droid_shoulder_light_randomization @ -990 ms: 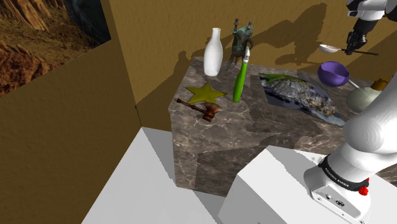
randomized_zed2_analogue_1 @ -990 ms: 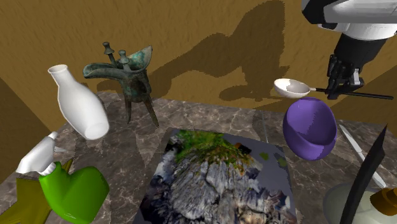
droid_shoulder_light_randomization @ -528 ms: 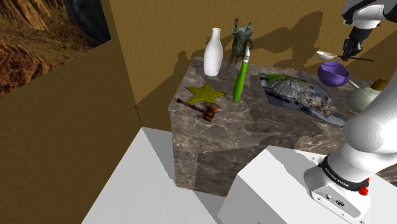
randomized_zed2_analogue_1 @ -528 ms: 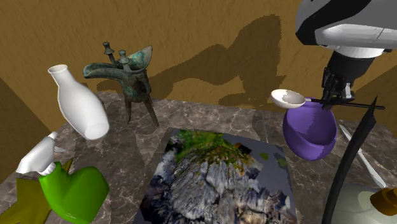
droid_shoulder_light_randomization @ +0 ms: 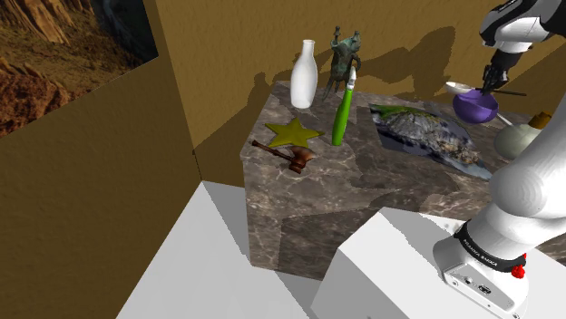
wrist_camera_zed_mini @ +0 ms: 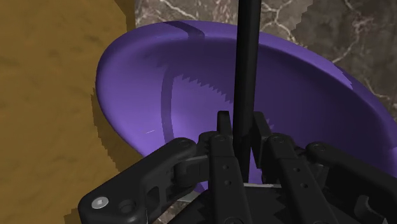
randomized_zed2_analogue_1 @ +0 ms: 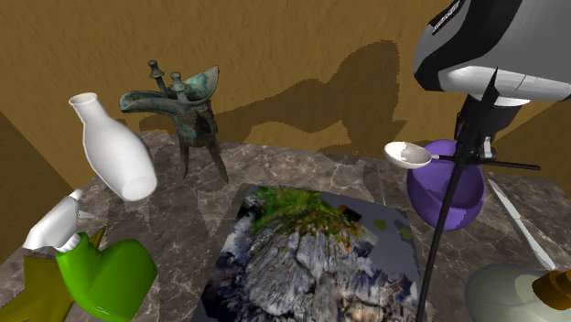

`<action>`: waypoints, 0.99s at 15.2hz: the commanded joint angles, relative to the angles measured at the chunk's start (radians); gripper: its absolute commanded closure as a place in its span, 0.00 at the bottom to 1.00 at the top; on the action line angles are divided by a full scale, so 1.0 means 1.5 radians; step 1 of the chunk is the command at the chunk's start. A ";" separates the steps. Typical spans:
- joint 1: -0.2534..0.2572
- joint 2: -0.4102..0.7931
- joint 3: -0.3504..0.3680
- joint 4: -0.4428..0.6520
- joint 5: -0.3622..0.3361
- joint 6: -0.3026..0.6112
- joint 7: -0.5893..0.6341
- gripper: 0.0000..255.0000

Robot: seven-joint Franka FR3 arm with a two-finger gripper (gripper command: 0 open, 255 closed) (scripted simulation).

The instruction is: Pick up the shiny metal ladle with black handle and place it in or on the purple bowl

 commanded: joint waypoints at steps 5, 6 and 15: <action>0.000 0.001 0.000 -0.002 0.001 0.003 -0.001 1.00; 0.000 0.001 0.000 -0.002 0.001 0.003 -0.001 0.00; 0.015 -0.038 -0.007 0.038 -0.027 -0.069 0.017 0.00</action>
